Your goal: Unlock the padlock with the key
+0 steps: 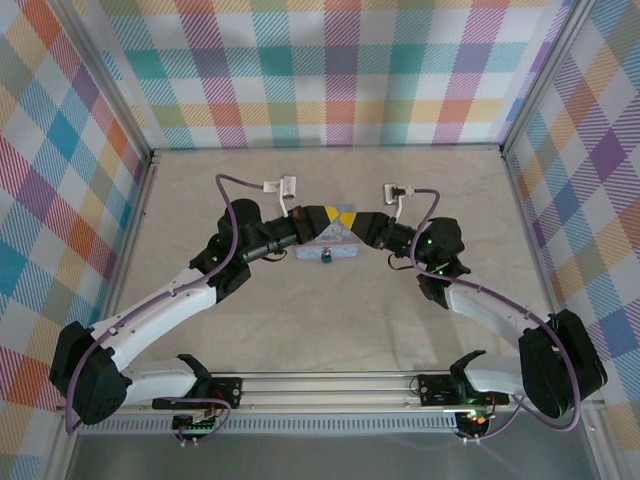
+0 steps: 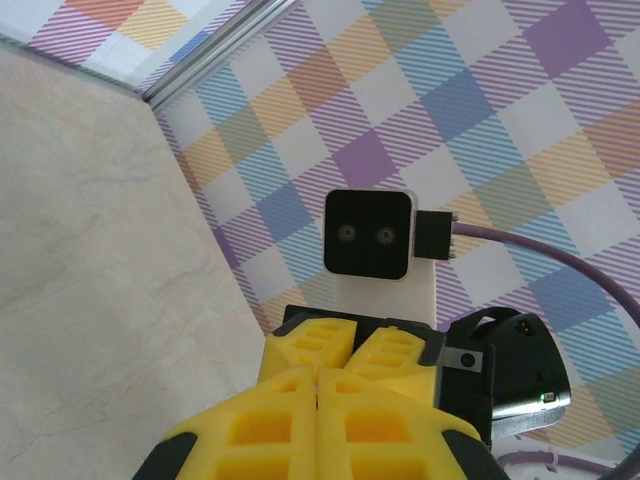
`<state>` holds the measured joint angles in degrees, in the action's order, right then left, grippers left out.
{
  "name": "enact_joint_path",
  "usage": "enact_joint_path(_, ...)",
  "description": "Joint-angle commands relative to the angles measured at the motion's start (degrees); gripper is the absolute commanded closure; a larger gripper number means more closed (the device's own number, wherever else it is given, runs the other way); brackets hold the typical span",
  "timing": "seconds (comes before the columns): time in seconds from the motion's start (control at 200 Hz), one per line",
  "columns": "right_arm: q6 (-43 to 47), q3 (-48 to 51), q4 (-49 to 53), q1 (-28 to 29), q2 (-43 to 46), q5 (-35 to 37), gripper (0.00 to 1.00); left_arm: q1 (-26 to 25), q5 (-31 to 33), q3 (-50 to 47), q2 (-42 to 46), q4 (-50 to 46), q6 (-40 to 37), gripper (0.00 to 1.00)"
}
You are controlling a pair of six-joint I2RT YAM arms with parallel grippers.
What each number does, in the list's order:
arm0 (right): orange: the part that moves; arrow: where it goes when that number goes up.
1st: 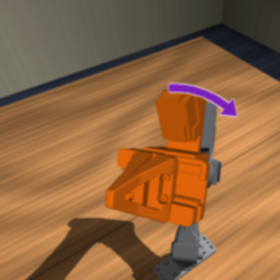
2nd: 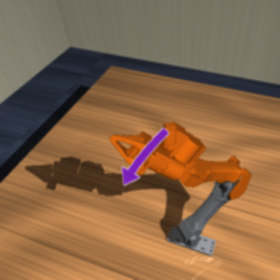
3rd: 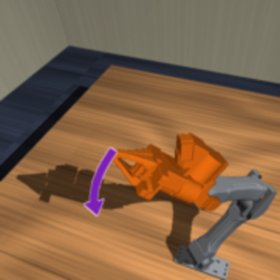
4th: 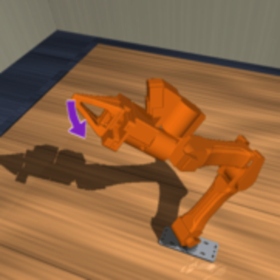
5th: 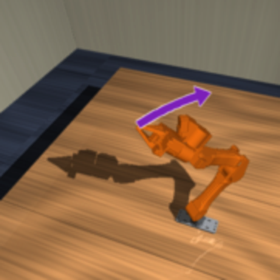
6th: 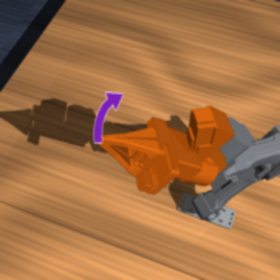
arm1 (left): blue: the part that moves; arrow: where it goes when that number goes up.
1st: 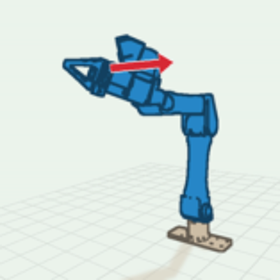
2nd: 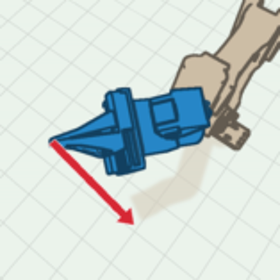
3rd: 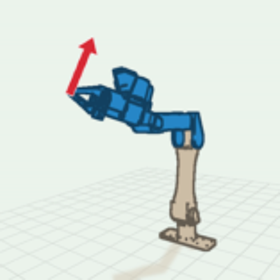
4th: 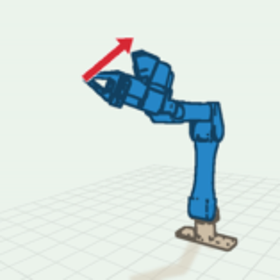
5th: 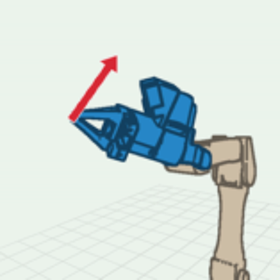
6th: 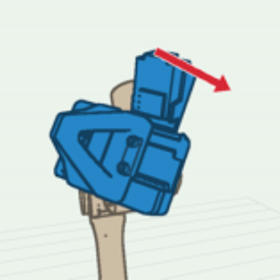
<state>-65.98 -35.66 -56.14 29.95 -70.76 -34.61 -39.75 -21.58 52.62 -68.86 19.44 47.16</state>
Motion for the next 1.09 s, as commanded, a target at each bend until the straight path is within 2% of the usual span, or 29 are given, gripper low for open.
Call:
enact_joint_path(0.0, 0.0, -1.6, -2.9, 0.2, -0.1, -0.4, 0.88, -0.8, 0.8, -0.6, 0.7, 2.1, 0.3, 1.0)
enact_joint_path(0.135, 0.4, -1.2, -3.1, 0.2, 0.3, 0.6, 0.96, -0.8, 0.8, -0.9, 1.2, 1.8, 0.1, 1.0)
enact_joint_path(0.475, 1.9, -1.6, -2.2, 0.1, 1.6, 1.4, 1.0, -0.8, 1.1, -2.5, 2.7, 1.7, 0.0, 1.0)
enact_joint_path(0.855, 4.3, -0.7, 0.4, 0.1, 3.5, 0.3, 1.0, -0.8, 2.2, -2.8, 4.2, 0.7, -0.7, 1.0)
enact_joint_path(0.875, 4.5, -0.6, 0.7, 0.1, 3.6, 0.2, 1.0, -0.8, 2.4, -2.8, 4.3, 0.6, -0.8, 0.95)
enact_joint_path(0.91, 4.9, -0.6, 1.2, 0.1, 4.0, 0.2, 1.0, -0.8, 2.7, -2.8, 4.5, 0.2, -0.8, 0.8)
enact_joint_path(0.945, 5.3, -0.6, 1.9, 0.1, 4.3, 0.2, 1.0, -0.8, 3.2, -2.9, 4.8, -0.2, -1.0, 0.7)
enact_joint_path(0.99, 5.7, -0.6, 2.4, 0.1, 4.8, 0.2, 1.0, -0.7, 3.4, -2.7, 5.0, -0.3, -1.3, 0.65)
enact_joint_path(1.09, 6.2, -0.7, 3.1, 0.1, 5.4, -0.1, 1.0, -0.7, 2.2, -2.0, 4.8, -0.7, -1.7, 0.62)
